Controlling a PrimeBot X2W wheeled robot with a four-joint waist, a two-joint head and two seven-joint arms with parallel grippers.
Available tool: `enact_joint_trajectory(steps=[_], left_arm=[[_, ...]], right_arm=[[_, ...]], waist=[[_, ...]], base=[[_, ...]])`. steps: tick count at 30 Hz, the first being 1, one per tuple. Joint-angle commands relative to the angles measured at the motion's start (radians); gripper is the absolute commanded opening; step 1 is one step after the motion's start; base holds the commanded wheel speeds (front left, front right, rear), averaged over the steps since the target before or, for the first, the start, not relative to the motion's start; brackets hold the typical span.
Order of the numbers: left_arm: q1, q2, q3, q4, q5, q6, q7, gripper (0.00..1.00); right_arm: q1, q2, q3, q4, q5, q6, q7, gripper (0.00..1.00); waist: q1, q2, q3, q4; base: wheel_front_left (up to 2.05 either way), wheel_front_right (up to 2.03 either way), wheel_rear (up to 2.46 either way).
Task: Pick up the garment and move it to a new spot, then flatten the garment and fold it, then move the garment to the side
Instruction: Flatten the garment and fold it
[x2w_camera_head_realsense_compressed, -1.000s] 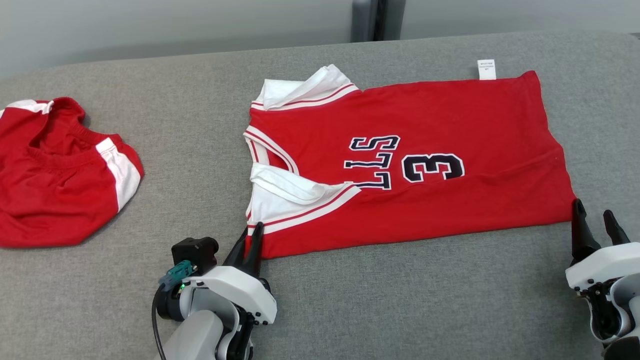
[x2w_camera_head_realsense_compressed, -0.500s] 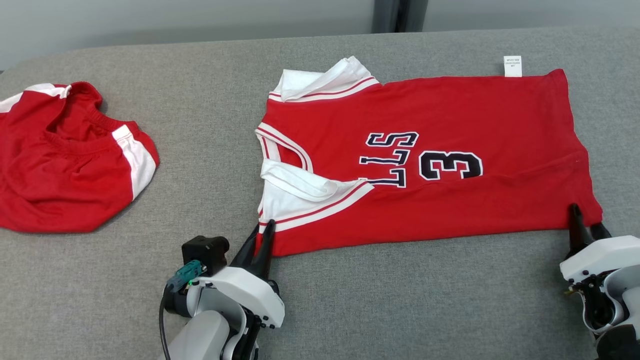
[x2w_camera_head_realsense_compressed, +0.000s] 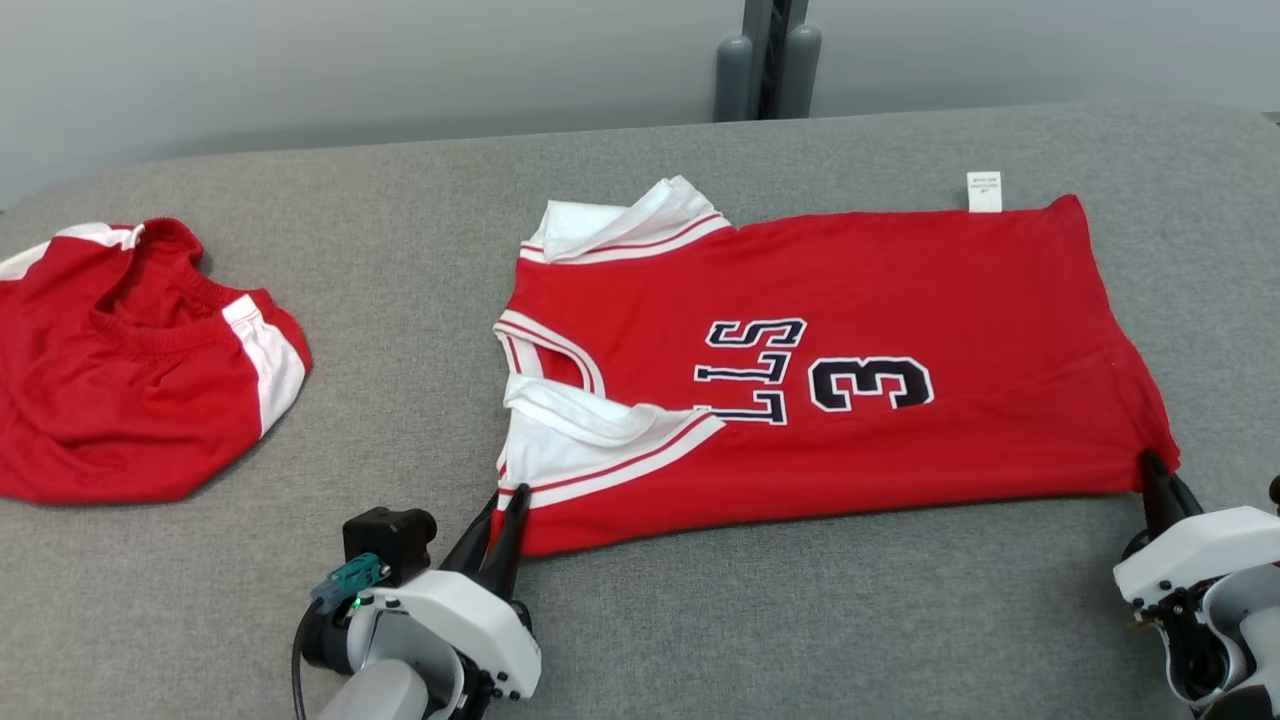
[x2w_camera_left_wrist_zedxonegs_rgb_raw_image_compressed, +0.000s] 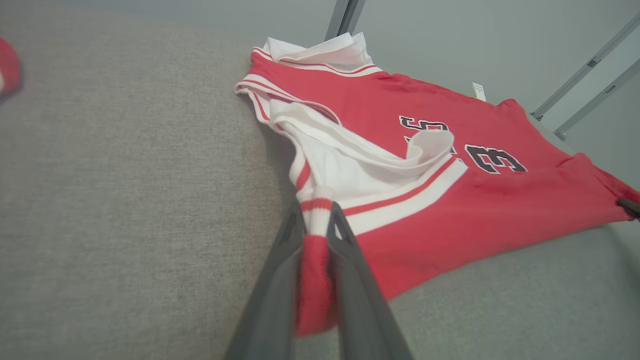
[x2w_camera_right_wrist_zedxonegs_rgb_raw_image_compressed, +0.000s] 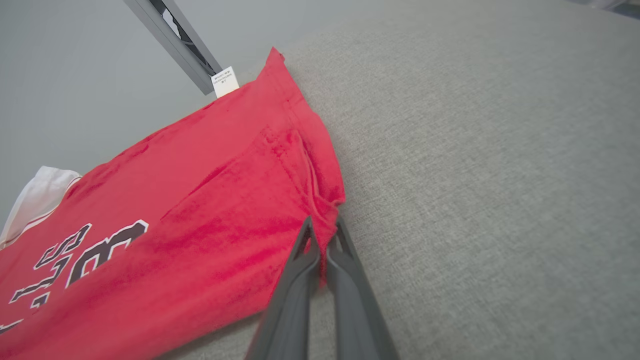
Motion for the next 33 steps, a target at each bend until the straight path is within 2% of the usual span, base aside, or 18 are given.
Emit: enact_joint_trajectory(steps=[1,9,15,20,21,22,23,24,25,26,30,33], left_arm=[[0.016,0.018,0.006,-0.008,-0.007,-0.001,0.006,0.00],[0.143,0.133,-0.037,-0.127,-0.013,-0.013,0.137,0.00],[0.249,0.219,-0.058,-0.298,-0.027,0.011,0.242,0.00],[0.306,0.259,-0.067,-0.413,-0.036,0.040,0.305,0.00],[0.311,0.264,-0.070,-0.425,-0.031,0.046,0.314,0.00],[0.315,0.268,-0.073,-0.437,-0.025,0.053,0.319,0.06],[0.321,0.270,-0.077,-0.445,-0.026,0.056,0.328,0.20],[0.326,0.271,-0.081,-0.452,-0.027,0.062,0.334,0.66],[0.326,0.273,-0.082,-0.458,-0.028,0.065,0.342,0.96],[0.326,0.276,-0.083,-0.466,-0.027,0.070,0.346,1.00],[0.320,0.286,-0.062,-0.487,-0.023,0.098,0.347,1.00],[0.285,0.290,-0.018,-0.511,-0.018,0.125,0.309,1.00]], right_arm=[[0.016,-0.007,0.004,-0.004,0.006,0.000,-0.001,0.00],[0.115,-0.031,0.052,-0.052,0.048,0.000,0.106,0.00],[0.193,-0.054,0.039,-0.114,0.075,0.000,0.179,0.00],[0.254,-0.062,0.004,-0.184,0.091,0.000,0.211,0.00],[0.264,-0.064,0.000,-0.193,0.083,0.000,0.220,0.07],[0.271,-0.068,-0.005,-0.202,0.070,0.000,0.217,0.47],[0.277,-0.068,-0.015,-0.211,0.064,0.000,0.211,1.00],[0.282,-0.065,-0.031,-0.213,0.061,0.000,0.207,1.00],[0.284,-0.062,-0.047,-0.213,0.057,0.000,0.212,1.00],[0.286,-0.061,-0.057,-0.220,0.048,0.000,0.216,1.00],[0.276,-0.063,-0.114,-0.240,0.002,0.000,0.211,1.00],[0.255,-0.064,-0.155,-0.276,-0.048,0.000,0.186,1.00]], waist=[[0.0000,0.0000,-0.020,-0.014],[0.0000,0.0000,-0.089,-0.046],[0.0000,0.0000,-0.097,-0.051],[0.0000,0.0000,-0.093,-0.049],[0.0000,0.0000,-0.093,-0.049],[0.0000,0.0000,-0.092,-0.049],[0.0000,0.0000,-0.092,-0.049],[0.0000,0.0000,-0.091,-0.049],[0.0000,0.0000,-0.090,-0.048],[0.0000,0.0000,-0.089,-0.047],[0.0000,0.0000,-0.079,-0.046],[0.0000,0.0000,-0.064,-0.045]], base=[[0.00,0.00,0.00],[0.00,0.00,0.00],[0.00,0.00,0.00],[0.00,0.00,0.00],[0.00,0.00,0.00],[0.00,0.00,0.00],[0.00,0.00,0.00],[0.00,0.00,0.00],[0.00,0.00,0.00],[0.00,0.00,0.00],[0.00,0.00,0.00],[0.00,0.00,0.00]])
